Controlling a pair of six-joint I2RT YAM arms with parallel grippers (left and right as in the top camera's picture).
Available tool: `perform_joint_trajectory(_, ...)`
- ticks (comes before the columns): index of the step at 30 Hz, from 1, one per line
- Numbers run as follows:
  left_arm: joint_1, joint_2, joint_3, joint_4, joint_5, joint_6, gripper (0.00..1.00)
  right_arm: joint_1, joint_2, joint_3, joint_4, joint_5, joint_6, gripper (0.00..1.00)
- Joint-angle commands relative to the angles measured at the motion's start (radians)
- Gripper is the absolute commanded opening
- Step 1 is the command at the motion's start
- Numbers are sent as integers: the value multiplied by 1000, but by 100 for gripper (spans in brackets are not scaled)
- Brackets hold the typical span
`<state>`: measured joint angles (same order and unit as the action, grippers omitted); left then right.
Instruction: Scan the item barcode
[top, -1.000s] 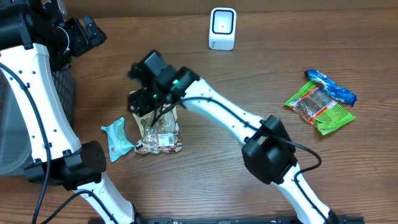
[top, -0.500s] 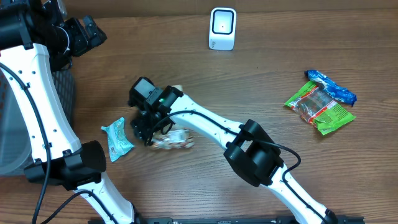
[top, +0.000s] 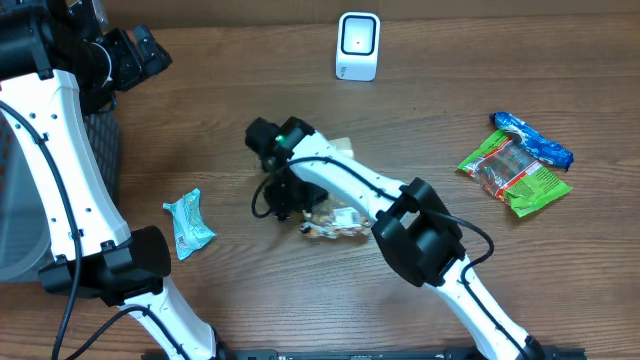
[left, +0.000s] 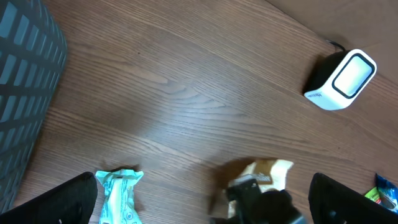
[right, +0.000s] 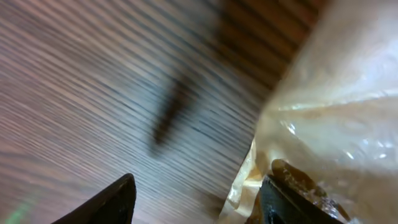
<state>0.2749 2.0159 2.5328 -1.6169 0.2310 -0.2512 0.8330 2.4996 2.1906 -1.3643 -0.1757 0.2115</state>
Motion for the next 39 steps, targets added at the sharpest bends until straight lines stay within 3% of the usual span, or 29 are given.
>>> perform_joint_trajectory(1,-10,-15,15,0,-5,20,100,-33,-22,72,-31,-5,-4,67)
perform_joint_trajectory(7,-10,-15,15,0,-5,20,100,-99,-59,249,-55,16,-3,70)
perform_joint_trajectory(15,-10,-15,15,0,-5,20,99,-237,-66,322,-98,269,-17,78)
perform_joint_trajectory(23,-10,-15,15,0,-5,20,100,-319,-48,247,2,-132,-609,83)
perform_joint_trajectory(26,-10,-15,15,0,-5,20,100,-318,-48,217,43,-216,-760,87)
perform_joint_trajectory(35,-10,-15,15,0,-5,20,100,-315,-48,108,61,-266,-973,84)
perform_joint_trajectory(39,-10,-15,15,0,-5,19,100,-316,-48,17,124,-280,-994,84)
